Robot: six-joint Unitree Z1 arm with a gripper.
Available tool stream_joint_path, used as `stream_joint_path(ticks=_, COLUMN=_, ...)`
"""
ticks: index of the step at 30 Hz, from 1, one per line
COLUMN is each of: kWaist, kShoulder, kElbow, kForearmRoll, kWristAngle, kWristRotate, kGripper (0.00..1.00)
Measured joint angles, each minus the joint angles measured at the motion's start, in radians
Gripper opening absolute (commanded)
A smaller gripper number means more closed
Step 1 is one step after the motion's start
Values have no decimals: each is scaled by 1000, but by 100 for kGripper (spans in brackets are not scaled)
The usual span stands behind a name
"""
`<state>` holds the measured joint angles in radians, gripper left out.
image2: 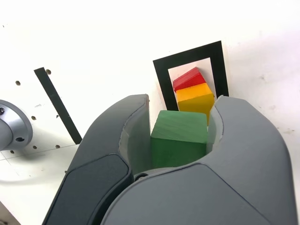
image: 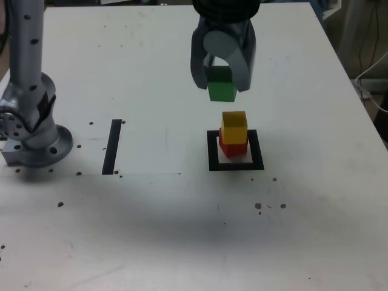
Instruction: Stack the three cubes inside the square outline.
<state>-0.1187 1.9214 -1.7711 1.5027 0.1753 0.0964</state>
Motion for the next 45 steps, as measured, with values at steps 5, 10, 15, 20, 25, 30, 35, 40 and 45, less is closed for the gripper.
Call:
stream_joint_path(ticks=5, kWaist=-12, kShoulder=20, kElbow=-5, kForearmRoll=0, kWristAngle=7, kWristRotate=-8, kGripper=14)
stream_joint_path(ticks=10, kWaist=-23, kShoulder=41, kElbow=-25, kForearmRoll=0, kWristAngle=11, kWristRotate=-9, kGripper=14)
stream_joint_path(ticks=15, kWaist=-24, kShoulder=58, kElbow=-28, kForearmRoll=0, kWristAngle=11, kWristRotate=-9, kGripper=18)
stream_joint_path(ticks=20, kWaist=-24, kShoulder=70, kElbow=-26, kForearmRoll=0, kWristAngle=12, kWristRotate=-9, kGripper=20)
stream_joint_path(ticks=25, kWaist=-24, kShoulder=72, kElbow=-25, kForearmRoll=-5, kWristAngle=13, kWristRotate=-10, kGripper=20)
stream_joint_path(ticks=30, kWaist=-24, kShoulder=82, kElbow=-25, kForearmRoll=-19, kWristAngle=13, kWristRotate=-10, kGripper=20)
stream_joint_path(ticks=35, kWaist=-24, kShoulder=92, kElbow=-25, kForearmRoll=-26, kWristAngle=11, kWristRotate=-16, kGripper=24)
stream_joint_path(ticks=40, kWaist=-24, kShoulder=94, kElbow=-25, kForearmRoll=-26, kWristAngle=11, kWristRotate=-19, kGripper=27)
stream_joint_path(ticks=45, kWaist=-24, kShoulder=98, kElbow=-25, kForearmRoll=-26, kWristAngle=11, kWristRotate=-20, kGripper=42)
